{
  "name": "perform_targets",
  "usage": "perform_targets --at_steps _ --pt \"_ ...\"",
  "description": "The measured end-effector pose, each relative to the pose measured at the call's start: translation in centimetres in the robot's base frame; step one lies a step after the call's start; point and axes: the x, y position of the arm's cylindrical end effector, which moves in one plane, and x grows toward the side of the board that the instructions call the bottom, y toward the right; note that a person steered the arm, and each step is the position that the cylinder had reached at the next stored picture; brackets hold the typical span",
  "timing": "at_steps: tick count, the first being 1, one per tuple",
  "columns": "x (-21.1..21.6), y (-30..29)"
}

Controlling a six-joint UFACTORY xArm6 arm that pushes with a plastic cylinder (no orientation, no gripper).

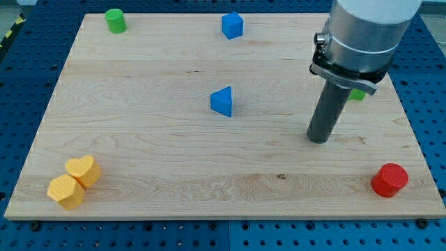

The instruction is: Slide green star slightly left

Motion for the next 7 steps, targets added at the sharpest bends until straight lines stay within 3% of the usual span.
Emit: perform_targets --at_steps 3,4,5,7 --pt "-2.6 9.6" --pt "-6.0 11.8" --pt "-8.9 12.2" --pt "-9.4 6.2"
